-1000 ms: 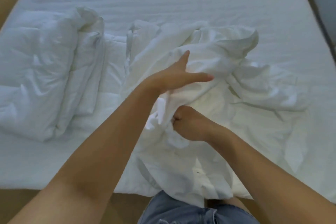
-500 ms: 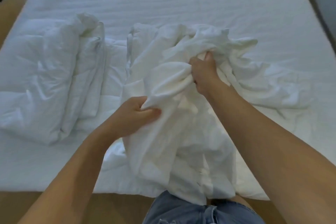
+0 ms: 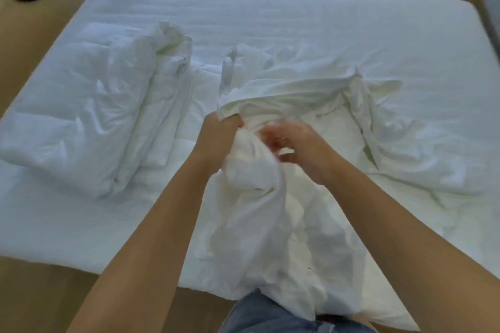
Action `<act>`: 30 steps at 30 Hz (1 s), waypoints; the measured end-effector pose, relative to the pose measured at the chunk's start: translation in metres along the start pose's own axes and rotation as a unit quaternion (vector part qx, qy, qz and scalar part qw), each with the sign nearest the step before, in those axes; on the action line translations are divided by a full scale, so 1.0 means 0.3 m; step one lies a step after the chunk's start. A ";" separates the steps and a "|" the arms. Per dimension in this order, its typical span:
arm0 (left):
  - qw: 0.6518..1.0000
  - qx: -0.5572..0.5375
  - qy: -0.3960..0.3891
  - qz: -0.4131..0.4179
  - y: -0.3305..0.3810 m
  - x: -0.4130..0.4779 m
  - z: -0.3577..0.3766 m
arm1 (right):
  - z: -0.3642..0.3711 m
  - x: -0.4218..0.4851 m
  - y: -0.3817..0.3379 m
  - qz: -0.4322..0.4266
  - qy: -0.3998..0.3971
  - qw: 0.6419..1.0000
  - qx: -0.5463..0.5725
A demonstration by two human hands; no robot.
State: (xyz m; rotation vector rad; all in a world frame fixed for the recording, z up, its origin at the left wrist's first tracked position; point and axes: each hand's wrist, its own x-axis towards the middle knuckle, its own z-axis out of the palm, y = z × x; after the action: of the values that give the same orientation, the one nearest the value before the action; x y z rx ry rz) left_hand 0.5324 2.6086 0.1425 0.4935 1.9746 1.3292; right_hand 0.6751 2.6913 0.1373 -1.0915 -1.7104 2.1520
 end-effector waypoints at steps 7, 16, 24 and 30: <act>0.996 -0.028 0.083 0.004 0.019 -0.078 -0.356 | 0.056 0.137 -0.091 0.104 0.087 0.957 0.256; 0.931 0.363 -0.030 -0.035 0.005 0.054 -0.554 | 0.194 0.183 -0.142 0.056 0.165 0.984 -0.048; 0.938 0.220 -0.267 0.027 0.052 0.073 -0.028 | 0.138 0.073 0.008 -0.043 0.003 0.939 -0.341; 0.944 0.247 -0.216 0.026 0.025 0.127 0.184 | 0.059 0.003 0.114 -0.024 0.114 0.993 -0.032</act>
State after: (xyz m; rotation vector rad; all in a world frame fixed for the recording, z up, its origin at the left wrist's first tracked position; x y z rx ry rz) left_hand 0.5457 2.6720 0.1237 0.9878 1.9067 0.6585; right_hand 0.6731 2.6672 0.1074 -1.2443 -1.6919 1.8748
